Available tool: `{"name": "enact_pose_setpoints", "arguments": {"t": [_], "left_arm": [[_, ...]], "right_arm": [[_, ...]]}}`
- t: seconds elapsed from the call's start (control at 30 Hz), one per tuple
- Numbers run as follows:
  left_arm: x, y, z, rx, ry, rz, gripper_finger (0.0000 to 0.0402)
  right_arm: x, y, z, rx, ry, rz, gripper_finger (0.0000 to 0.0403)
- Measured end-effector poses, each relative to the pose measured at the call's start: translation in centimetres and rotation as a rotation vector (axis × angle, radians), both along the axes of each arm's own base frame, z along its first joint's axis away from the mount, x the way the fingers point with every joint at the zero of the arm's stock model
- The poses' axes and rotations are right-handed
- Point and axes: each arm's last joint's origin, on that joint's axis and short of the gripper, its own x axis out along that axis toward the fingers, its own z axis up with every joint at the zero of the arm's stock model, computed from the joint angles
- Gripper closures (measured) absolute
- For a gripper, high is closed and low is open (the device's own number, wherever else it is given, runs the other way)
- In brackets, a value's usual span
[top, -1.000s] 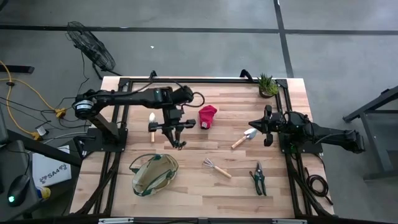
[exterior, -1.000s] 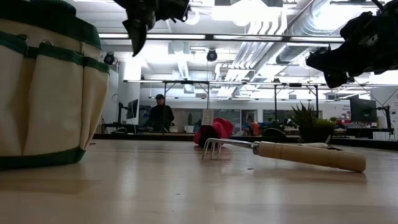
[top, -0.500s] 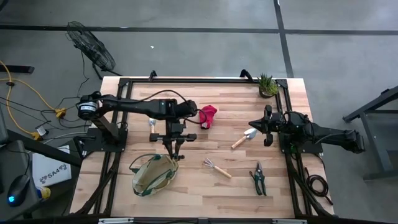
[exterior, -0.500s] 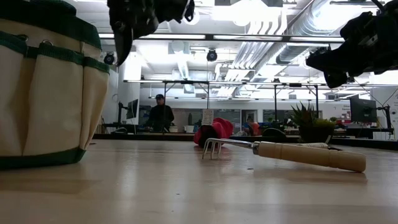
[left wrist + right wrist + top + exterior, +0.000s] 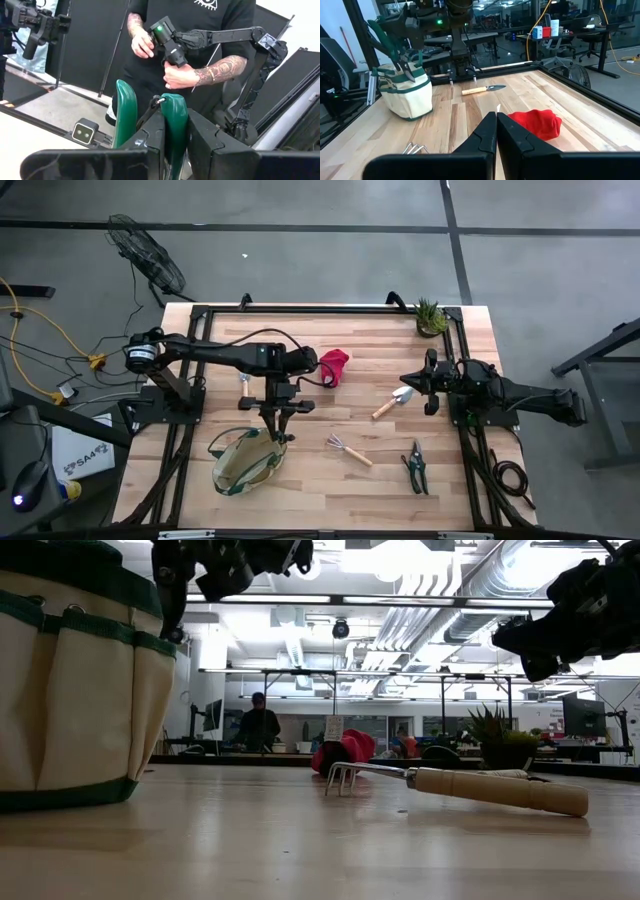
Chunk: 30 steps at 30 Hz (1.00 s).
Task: Pick & Place Garden tools in Gardening bag
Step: Put the left shear scissor into the gardening bag
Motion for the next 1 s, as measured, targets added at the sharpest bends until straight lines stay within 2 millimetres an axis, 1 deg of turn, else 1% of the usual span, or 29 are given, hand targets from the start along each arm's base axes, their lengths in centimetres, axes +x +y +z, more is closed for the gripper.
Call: {"name": "enact_pose_setpoints", "arguments": {"t": [0.27, 0.47, 0.57, 0.67, 0.77, 0.87, 1.0], "left_arm": [[-0.1, 0.0, -0.1, -0.002, 0.023, 0.0, 0.0357], [0.1, 0.0, -0.4, -0.002, 0.016, -0.001, 0.0357], [0.4, 0.0, -1.0, 0.0, 0.03, 0.001, 0.0357], [0.4, 0.0, -0.9, -0.003, 0.022, -0.001, 0.0357], [0.7, 0.1, -1.4, -0.001, 0.036, 0.002, 0.0357], [0.8, 0.1, -1.5, -0.005, 0.029, -0.001, 0.0357], [1.0, 0.1, -2.2, -0.002, 0.061, 0.003, 0.0357]], "right_arm": [[0.0, 0.0, 0.0, 0.0, 0.0, 0.0, 0.04], [0.0, 0.0, 0.0, 0.0, 0.0, 0.0, 0.04], [0.0, 0.0, 0.0, 0.0, 0.0, 0.0, 0.04], [0.0, 0.0, 0.0, 0.0, 0.0, 0.0, 0.04], [0.0, 0.0, 0.0, 0.0, 0.001, 0.0, 0.04], [0.0, 0.0, 0.0, 0.0, 0.0, 0.0, 0.04], [0.0, 0.0, 0.0, 0.0, 0.0, 0.0, 0.04]]}}
